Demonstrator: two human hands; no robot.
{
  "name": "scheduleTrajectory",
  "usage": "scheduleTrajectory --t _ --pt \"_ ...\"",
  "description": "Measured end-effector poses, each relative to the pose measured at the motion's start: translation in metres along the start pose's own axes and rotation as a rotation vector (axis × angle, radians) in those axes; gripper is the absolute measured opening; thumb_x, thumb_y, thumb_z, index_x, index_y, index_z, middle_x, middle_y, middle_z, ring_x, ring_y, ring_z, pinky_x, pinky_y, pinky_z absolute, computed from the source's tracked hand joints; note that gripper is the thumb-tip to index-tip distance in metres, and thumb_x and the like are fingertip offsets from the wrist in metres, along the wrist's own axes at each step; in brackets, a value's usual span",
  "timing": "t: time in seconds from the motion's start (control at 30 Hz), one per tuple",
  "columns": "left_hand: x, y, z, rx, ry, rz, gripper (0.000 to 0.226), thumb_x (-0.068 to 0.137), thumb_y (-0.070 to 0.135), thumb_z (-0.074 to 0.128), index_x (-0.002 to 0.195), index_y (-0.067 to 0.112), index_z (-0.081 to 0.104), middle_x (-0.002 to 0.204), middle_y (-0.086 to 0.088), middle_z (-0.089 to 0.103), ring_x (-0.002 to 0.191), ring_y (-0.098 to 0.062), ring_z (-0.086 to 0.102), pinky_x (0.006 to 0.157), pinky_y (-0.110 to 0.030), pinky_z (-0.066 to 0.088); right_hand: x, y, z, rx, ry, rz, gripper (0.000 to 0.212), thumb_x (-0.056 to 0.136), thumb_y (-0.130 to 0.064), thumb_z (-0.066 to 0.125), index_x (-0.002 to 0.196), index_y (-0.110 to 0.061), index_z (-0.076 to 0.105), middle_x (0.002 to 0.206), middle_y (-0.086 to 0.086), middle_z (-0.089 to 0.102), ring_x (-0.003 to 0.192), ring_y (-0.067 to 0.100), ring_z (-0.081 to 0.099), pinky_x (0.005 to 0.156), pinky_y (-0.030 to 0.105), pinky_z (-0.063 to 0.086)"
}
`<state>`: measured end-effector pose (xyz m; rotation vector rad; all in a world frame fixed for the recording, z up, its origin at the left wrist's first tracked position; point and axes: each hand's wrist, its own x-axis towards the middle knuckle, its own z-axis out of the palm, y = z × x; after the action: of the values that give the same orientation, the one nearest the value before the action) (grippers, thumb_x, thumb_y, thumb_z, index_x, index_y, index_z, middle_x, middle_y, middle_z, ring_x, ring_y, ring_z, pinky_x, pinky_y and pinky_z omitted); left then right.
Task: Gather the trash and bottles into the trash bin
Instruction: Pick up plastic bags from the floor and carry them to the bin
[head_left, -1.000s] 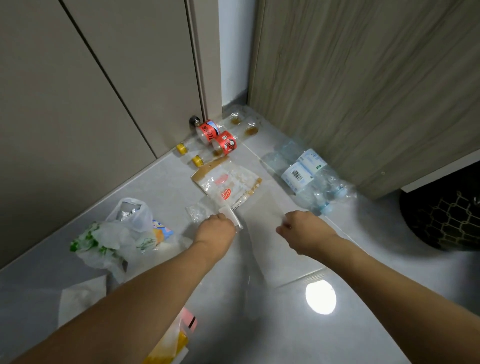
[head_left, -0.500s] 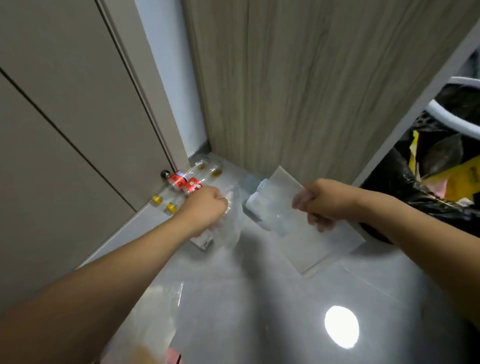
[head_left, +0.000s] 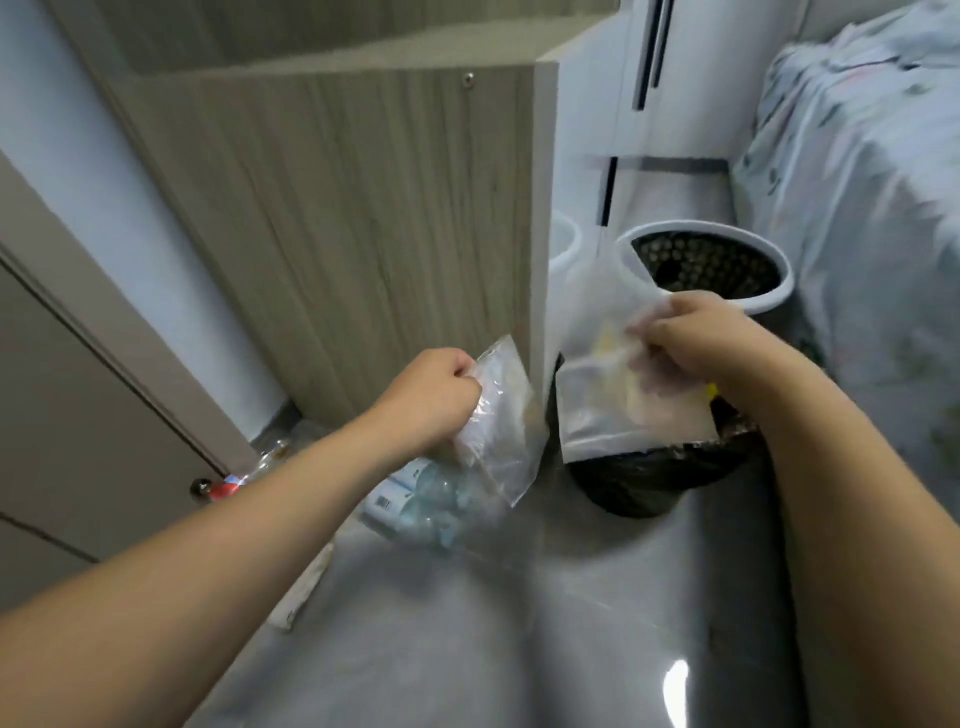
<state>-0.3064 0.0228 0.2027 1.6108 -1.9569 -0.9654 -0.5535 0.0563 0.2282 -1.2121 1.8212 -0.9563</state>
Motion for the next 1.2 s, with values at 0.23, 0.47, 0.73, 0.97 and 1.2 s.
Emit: scheduleTrajectory --t 0.23,0.47,0.73,0.97,1.2 --pt "0.042 0.065 0.022 0.052 0.062 0.135 0.024 0.074 0.011 0.041 0.087 -0.003 0.055 0.068 -0.006 0.050 0.060 -0.018 0.048 0.057 -0.045 0.054 0.013 0.044 -0.039 0.182 0.434 0.013 0.038 0.076 -0.011 0.037 0.106 -0.022 0.057 0.105 0.007 0.062 0.097 0.030 0.060 0.086 0.046 0.053" --pt "0.085 0.101 0.046 0.078 0.063 0.187 0.014 0.074 0.009 0.040 0.077 -0.001 0.049 0.069 -0.005 0.041 0.055 -0.019 0.046 0.057 -0.048 0.057 0.044 0.077 -0.012 0.104 0.377 0.094 0.015 0.095 -0.020 0.043 0.104 -0.014 0.054 0.091 0.001 0.056 0.087 0.021 0.056 0.068 0.031 0.042" --pt "0.123 0.132 0.118 0.140 0.021 0.213 0.031 0.092 0.011 0.039 0.063 0.017 0.030 0.064 0.000 0.034 0.055 -0.018 0.035 0.048 -0.028 0.026 0.061 0.114 -0.016 0.038 0.371 0.210 0.010 0.089 -0.017 0.047 0.080 -0.018 0.052 0.075 0.000 0.051 0.065 0.013 0.046 0.050 0.026 0.031" --pt "0.146 0.105 0.204 0.202 -0.138 0.093 0.014 0.089 0.009 0.045 0.096 0.007 0.057 0.102 -0.015 0.061 0.092 -0.032 0.060 0.071 -0.035 0.051 0.063 0.130 -0.031 0.056 0.371 0.213 0.016 0.087 -0.014 0.046 0.085 -0.016 0.062 0.075 0.001 0.055 0.071 0.021 0.051 0.052 0.026 0.034" --pt "0.149 0.077 0.258 0.593 -0.364 0.236 0.012 0.090 0.005 0.046 0.092 0.011 0.055 0.104 -0.014 0.064 0.090 -0.029 0.060 0.066 -0.034 0.045 0.061 0.130 -0.041 0.117 0.447 0.111 0.048 0.093 -0.007 0.046 0.139 -0.017 0.045 0.120 -0.002 0.056 0.098 0.009 0.049 0.084 0.024 0.041"
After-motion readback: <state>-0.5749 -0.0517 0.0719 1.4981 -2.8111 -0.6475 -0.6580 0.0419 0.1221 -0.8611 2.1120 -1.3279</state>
